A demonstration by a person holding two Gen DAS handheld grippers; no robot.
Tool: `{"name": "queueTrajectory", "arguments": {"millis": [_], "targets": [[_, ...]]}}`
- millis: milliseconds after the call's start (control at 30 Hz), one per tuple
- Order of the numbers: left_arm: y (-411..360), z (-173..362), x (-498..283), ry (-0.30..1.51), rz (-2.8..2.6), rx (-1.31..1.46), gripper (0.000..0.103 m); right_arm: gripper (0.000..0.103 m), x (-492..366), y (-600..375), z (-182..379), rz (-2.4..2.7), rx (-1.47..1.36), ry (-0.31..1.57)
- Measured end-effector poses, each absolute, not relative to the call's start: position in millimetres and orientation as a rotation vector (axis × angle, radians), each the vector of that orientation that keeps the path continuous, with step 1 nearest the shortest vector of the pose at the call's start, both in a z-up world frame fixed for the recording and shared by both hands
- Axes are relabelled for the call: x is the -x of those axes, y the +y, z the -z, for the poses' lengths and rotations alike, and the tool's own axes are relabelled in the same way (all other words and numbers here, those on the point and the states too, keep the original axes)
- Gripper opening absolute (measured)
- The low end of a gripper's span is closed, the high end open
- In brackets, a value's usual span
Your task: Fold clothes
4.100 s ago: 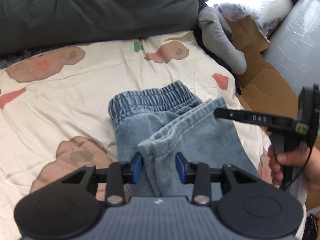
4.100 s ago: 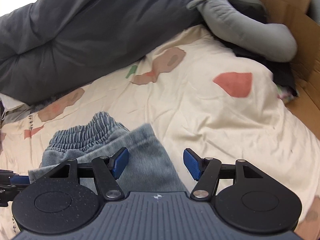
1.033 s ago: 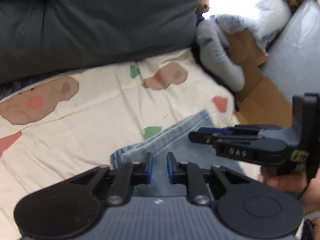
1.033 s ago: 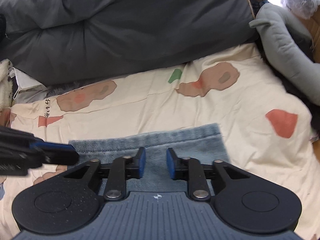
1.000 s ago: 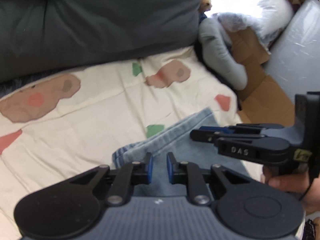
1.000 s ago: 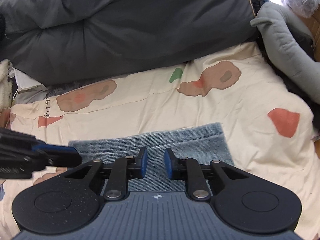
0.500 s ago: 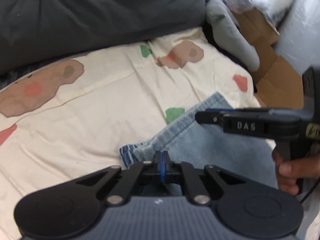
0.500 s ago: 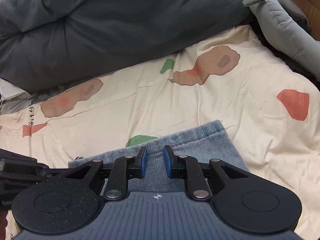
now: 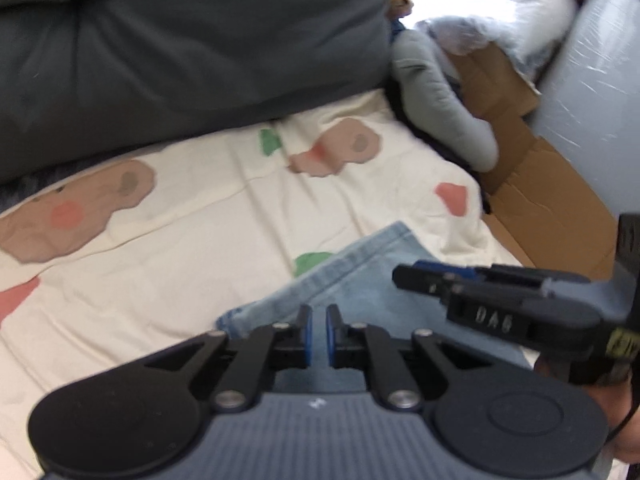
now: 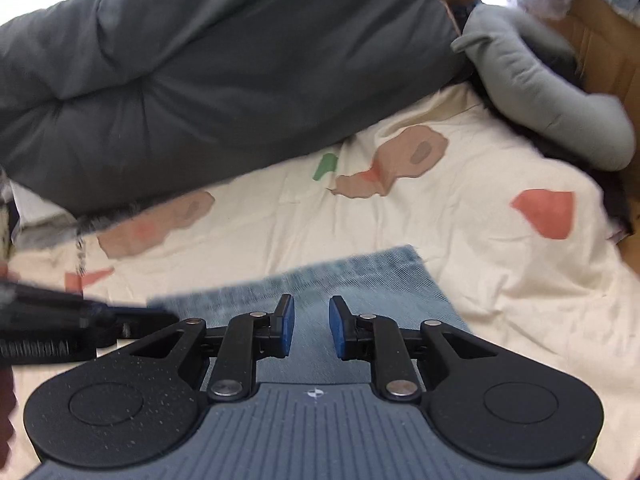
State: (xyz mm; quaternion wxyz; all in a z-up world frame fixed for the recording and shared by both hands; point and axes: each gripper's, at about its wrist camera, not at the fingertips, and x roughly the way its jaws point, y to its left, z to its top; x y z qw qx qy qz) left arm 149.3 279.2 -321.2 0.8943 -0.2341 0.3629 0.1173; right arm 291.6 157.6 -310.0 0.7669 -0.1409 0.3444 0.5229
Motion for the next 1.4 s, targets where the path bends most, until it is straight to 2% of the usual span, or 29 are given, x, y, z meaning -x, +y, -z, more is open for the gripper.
{"name": "queueTrajectory", "arguments": {"millis": [33, 100, 133, 233, 300, 367, 567, 800, 900, 1000, 1233, 1400], "targets": [[275, 321, -151, 0.746, -0.230, 0.486, 0.011, 0.025, -290, 153, 311, -1.129, 0.319, 0.739], [268, 326, -156, 0.754, -0.208, 0.477, 0.028, 0.025, -289, 150, 319, -1.110, 0.336, 0.749], [265, 331, -160, 0.771, -0.212, 0.467, 0.031, 0.026, -288, 148, 323, -1.100, 0.344, 0.754], [268, 350, -165, 0.796, -0.246, 0.480, 0.024, 0.026, -291, 149, 336, -1.057, 0.307, 0.791], [274, 356, -165, 0.789, -0.262, 0.500, 0.014, 0.027, -289, 150, 340, -1.021, 0.274, 0.803], [280, 362, -164, 0.790, -0.267, 0.529, 0.011, 0.027, -286, 151, 345, -0.989, 0.261, 0.806], [276, 363, -169, 0.811, -0.253, 0.452, 0.010, 0.028, -283, 153, 359, -0.912, 0.231, 0.828], [264, 350, -155, 0.798, -0.276, 0.465, 0.009, 0.028, -276, 145, 346, -0.898, 0.184, 0.794], [251, 346, -146, 0.790, -0.265, 0.446, 0.011, 0.028, -270, 134, 340, -0.934, 0.200, 0.715], [242, 351, -142, 0.792, -0.248, 0.419, 0.014, 0.029, -274, 127, 346, -0.946, 0.229, 0.722], [239, 363, -145, 0.821, -0.242, 0.359, 0.011, 0.050, -282, 106, 354, -0.970, 0.315, 0.684], [240, 363, -143, 0.821, -0.249, 0.377, 0.010, 0.050, -286, 96, 355, -1.013, 0.353, 0.691]]}}
